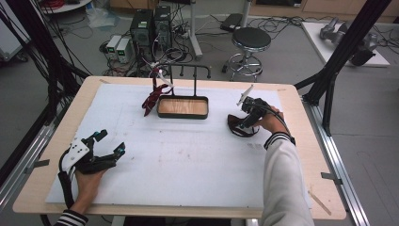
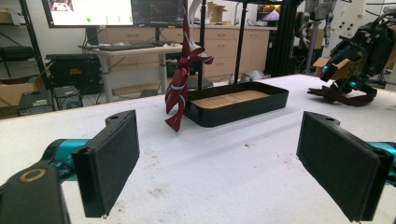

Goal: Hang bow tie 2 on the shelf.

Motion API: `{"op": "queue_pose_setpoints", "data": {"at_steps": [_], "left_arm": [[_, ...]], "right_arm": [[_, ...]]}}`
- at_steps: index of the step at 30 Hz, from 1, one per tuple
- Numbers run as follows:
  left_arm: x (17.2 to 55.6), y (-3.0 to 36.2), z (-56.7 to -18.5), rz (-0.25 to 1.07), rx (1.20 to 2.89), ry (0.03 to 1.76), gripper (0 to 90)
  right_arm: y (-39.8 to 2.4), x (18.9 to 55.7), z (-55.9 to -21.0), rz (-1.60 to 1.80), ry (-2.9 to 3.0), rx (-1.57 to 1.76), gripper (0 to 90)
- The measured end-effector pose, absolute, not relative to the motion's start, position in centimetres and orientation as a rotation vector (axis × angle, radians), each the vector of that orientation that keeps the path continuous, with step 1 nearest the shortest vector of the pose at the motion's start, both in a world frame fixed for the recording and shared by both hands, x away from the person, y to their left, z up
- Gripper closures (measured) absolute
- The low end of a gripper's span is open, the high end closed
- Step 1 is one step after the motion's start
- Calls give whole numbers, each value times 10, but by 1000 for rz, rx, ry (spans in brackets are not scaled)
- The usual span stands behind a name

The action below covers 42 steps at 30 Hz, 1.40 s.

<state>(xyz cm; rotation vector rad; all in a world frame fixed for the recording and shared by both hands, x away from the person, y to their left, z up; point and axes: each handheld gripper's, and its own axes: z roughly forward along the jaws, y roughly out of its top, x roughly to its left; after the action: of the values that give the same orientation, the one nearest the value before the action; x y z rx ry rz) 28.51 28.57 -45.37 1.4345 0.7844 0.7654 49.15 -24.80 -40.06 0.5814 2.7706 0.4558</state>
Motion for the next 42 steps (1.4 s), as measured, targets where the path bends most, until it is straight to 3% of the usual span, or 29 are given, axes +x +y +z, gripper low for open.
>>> {"op": "queue_pose_setpoints", "data": {"at_steps": [20, 31, 42], "left_arm": [[285, 286, -454, 770, 1435, 782, 137], [285, 286, -454, 771, 1434, 783, 137], [285, 286, -454, 771, 1436, 781, 137]], "right_arm": [[-243, 493, -411, 383, 2819, 512, 503], [-241, 493, -410, 355, 2825, 477, 725], [-241, 493, -410, 364, 2831, 492, 750]]}}
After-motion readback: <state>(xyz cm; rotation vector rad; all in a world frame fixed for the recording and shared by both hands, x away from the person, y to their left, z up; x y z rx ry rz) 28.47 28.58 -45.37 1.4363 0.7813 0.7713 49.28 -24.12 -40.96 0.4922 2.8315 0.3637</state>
